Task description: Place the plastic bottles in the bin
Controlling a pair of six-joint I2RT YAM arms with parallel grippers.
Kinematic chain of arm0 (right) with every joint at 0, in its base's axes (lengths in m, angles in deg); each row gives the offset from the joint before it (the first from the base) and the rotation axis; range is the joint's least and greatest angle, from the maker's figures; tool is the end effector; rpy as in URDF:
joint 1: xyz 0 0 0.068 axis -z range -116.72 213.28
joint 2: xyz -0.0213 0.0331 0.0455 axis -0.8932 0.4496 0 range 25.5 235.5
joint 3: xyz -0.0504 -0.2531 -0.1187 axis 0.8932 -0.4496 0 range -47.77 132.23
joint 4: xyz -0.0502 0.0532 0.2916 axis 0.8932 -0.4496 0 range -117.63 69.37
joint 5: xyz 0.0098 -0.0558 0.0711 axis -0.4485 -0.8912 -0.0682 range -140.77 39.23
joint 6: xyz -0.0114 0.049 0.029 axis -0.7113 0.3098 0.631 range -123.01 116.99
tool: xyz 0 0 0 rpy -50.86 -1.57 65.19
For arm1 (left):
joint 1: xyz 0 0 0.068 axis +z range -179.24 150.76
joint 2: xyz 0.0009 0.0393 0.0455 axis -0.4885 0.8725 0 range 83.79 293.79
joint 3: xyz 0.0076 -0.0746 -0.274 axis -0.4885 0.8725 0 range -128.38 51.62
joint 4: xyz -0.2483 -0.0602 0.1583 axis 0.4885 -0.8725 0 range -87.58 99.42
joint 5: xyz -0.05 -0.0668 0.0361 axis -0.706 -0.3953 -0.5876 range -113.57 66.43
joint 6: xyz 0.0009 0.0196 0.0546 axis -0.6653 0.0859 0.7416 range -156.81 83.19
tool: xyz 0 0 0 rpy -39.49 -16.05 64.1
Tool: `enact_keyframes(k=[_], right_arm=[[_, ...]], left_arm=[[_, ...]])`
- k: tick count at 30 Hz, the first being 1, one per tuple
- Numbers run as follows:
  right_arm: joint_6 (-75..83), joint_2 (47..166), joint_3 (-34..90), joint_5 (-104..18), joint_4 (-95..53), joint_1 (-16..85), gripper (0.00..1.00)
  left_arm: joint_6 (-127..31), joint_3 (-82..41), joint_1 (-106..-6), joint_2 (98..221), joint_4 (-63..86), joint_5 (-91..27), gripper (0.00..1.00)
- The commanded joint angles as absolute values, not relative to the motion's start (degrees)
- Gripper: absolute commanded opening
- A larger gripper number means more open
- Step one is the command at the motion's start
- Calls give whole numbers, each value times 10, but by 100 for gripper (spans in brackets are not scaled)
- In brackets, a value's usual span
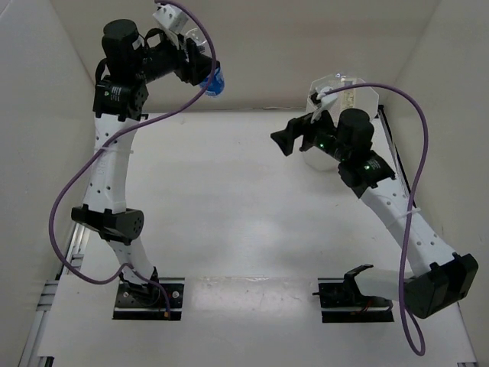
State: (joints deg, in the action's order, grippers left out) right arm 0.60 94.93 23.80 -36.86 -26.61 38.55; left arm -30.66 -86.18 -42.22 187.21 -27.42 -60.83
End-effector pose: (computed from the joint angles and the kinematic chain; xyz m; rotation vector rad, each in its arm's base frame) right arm 0.2876 0.1435 0.4345 -0.4892 1.5938 0.5753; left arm 0.3777 -0.1129 0.5882 0.7562 1.4550 -0.6140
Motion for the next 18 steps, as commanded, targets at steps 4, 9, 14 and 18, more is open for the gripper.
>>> enact_keyframes(k=[4,9,14,18], right_arm=[[34,958,235,-322,-85,335,100],[3,999,275,-332,-80,297,100],[-21,1048,313,-338,-116,292,100],[-16,1067,313,-353,-103,292,100]], left_arm=[[-430,-863,-464,1918,-279,-798,10],[-453,-880,-496,1936,-279,-825,10],[-458,-880,-521,1941,-274,-819,10],[-464,-859,-533,1935,-274,-834,10]])
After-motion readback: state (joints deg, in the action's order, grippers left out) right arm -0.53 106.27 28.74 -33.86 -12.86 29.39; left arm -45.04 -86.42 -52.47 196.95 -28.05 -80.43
